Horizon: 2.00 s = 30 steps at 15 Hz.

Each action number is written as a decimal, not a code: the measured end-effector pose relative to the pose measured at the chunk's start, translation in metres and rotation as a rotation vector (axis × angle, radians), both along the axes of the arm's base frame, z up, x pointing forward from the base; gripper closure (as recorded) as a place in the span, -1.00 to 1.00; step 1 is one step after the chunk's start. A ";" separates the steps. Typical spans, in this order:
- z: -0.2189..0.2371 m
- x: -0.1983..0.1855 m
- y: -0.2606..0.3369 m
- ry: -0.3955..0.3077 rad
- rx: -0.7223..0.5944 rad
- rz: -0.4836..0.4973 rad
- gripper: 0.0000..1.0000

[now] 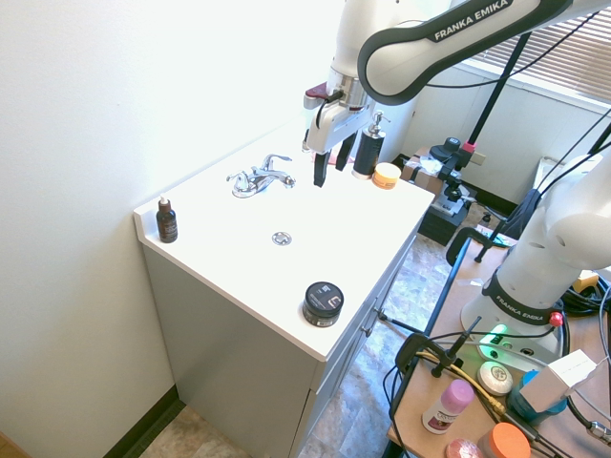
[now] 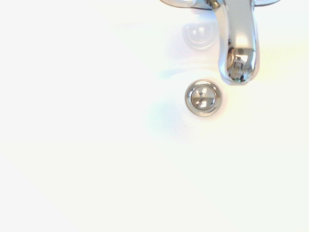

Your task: Turn off the cold water

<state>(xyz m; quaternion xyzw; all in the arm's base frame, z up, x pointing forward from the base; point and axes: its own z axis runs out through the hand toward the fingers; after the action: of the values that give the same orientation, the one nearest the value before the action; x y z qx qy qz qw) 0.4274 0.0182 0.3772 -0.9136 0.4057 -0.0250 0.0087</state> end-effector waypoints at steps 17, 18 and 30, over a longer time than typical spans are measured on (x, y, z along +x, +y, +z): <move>-0.050 0.137 -0.058 -0.206 -0.229 -0.301 -1.00; -0.056 0.138 -0.060 -0.198 -0.235 -0.303 -1.00; -0.093 0.153 -0.126 -0.217 -0.302 -0.361 -1.00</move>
<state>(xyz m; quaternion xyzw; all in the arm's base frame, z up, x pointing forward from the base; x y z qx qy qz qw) 0.5807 -0.1076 0.2840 -0.8093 0.5506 -0.1844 -0.0889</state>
